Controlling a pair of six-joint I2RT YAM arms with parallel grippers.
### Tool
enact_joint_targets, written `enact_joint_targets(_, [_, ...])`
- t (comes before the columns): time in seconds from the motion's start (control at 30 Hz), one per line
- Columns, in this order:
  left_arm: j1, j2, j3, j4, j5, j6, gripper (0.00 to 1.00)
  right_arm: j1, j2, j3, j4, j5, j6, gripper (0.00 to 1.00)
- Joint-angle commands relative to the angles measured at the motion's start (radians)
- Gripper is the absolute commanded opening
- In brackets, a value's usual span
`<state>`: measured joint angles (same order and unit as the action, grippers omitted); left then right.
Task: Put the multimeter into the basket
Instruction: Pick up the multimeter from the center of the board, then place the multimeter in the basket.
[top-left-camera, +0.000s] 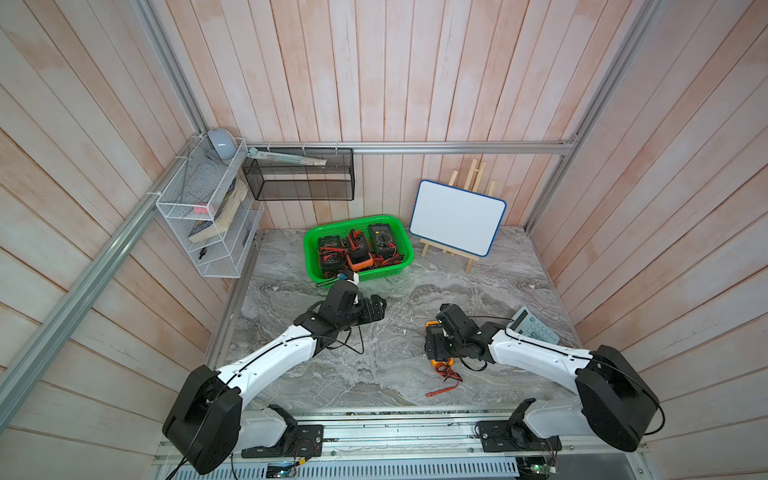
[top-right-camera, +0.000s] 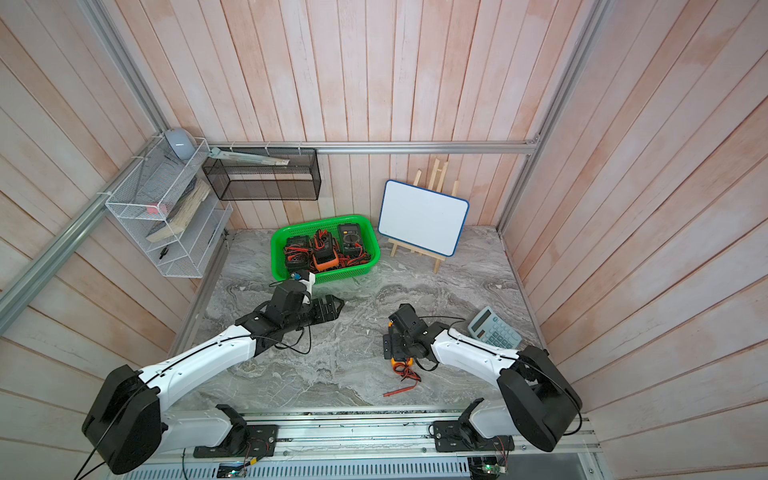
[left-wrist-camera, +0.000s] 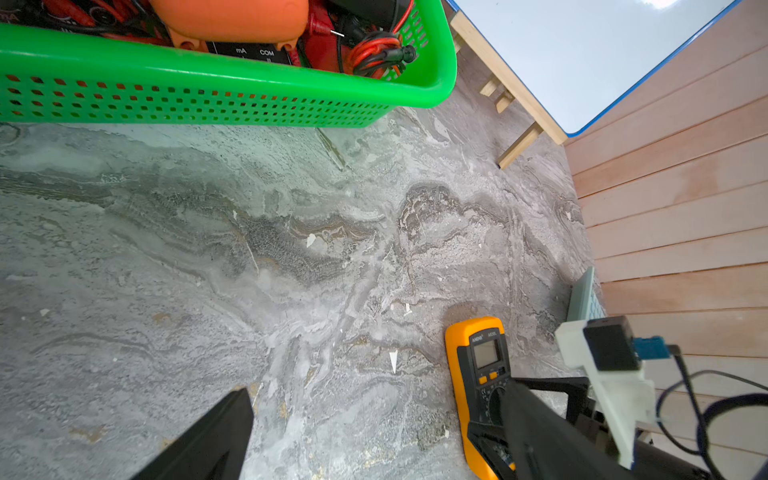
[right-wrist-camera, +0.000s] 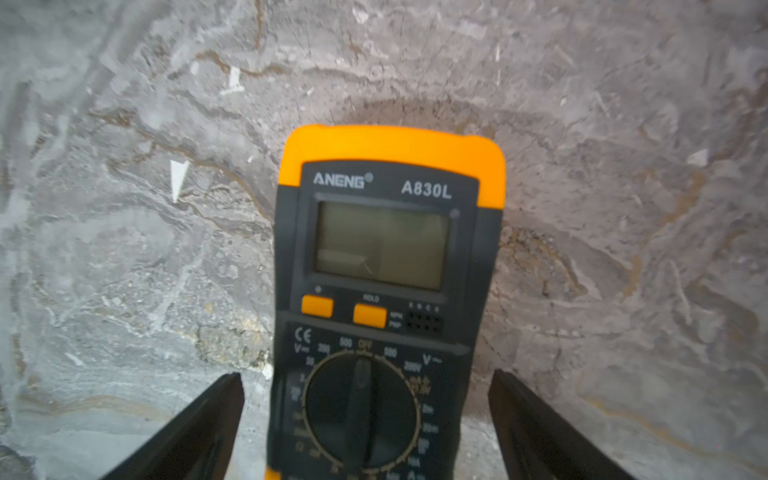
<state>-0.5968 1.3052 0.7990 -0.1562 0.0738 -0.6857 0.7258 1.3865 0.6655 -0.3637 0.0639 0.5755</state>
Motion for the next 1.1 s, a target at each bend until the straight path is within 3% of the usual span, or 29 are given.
enact_joint_targets(0.0, [-0.002, 0.009, 0.008, 0.026, -0.011, -0.004, 1.0, 0.006, 0.031, -0.012, -0.002, -0.009, -0.003, 0.98])
enact_joint_targets(0.1, [-0.002, 0.011, 0.014, 0.026, -0.017, -0.002, 1.0, 0.007, 0.052, -0.01, -0.001, -0.011, -0.011, 0.9])
enact_joint_targets(0.33, [-0.001, 0.022, 0.038, 0.021, -0.047, 0.005, 1.0, 0.008, 0.02, 0.005, -0.013, -0.009, -0.022, 0.5])
enact_joint_targets(0.43, [0.008, 0.019, 0.048, 0.015, -0.066, 0.007, 1.0, 0.006, -0.009, 0.047, -0.037, 0.007, -0.03, 0.41])
enact_joint_targets(0.7, [0.136, -0.026, 0.07, -0.006, -0.083, 0.02, 1.0, -0.023, -0.017, 0.247, -0.001, 0.023, -0.062, 0.39])
enact_joint_targets(1.07, [0.271, -0.058, 0.083, -0.03, -0.095, 0.051, 1.0, -0.185, 0.168, 0.58, 0.325, -0.148, 0.006, 0.38])
